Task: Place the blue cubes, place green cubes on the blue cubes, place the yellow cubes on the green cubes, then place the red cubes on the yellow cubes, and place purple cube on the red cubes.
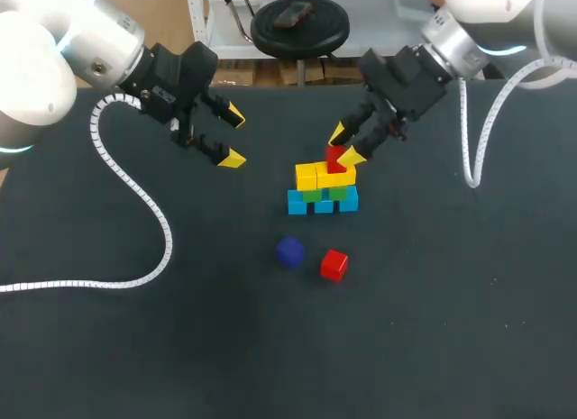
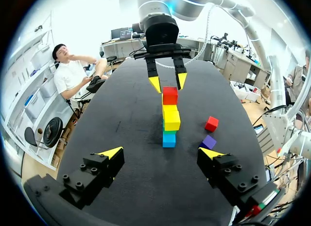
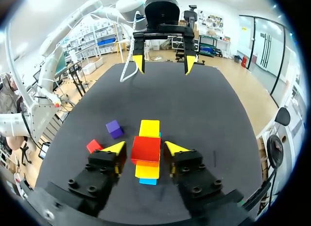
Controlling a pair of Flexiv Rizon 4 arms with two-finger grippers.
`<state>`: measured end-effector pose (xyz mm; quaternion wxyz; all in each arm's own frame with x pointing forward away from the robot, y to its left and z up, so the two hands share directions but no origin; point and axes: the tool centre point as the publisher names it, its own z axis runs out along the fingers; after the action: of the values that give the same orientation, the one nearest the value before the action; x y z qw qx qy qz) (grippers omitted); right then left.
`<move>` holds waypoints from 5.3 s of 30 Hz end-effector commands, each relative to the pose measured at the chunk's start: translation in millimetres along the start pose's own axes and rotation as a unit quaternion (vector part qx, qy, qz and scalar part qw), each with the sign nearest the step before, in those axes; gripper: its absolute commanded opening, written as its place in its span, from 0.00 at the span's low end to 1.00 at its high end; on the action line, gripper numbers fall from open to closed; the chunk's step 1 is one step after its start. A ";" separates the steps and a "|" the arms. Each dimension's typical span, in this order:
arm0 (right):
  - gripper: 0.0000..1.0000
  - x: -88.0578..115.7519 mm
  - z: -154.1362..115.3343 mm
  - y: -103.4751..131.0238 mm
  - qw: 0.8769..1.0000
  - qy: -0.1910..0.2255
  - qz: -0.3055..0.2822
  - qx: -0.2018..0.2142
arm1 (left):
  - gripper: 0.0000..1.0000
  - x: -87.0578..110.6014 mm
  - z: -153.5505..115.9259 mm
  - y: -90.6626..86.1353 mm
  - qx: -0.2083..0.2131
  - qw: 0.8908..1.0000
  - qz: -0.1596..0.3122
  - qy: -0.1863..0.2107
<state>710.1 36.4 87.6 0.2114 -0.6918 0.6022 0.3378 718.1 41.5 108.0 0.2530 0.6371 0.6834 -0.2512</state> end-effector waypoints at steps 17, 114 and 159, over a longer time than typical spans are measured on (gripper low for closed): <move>1.00 7.2 -33.6 5.2 0.999 -0.029 0.004 0.037 | 1.00 0.7 -0.1 1.7 0.002 1.000 0.001 -0.001; 1.00 82.8 -117.4 44.2 0.995 -0.079 -0.005 0.067 | 1.00 0.7 -0.1 1.7 0.002 1.000 0.001 -0.001; 1.00 53.9 -109.8 13.9 0.997 -0.046 -0.032 0.053 | 1.00 0.7 -0.1 1.7 0.002 1.000 0.001 -0.001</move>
<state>723.0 -80.3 124.6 0.2861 -0.6821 0.5859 0.3312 718.1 41.5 108.0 0.2530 0.6371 0.6834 -0.2511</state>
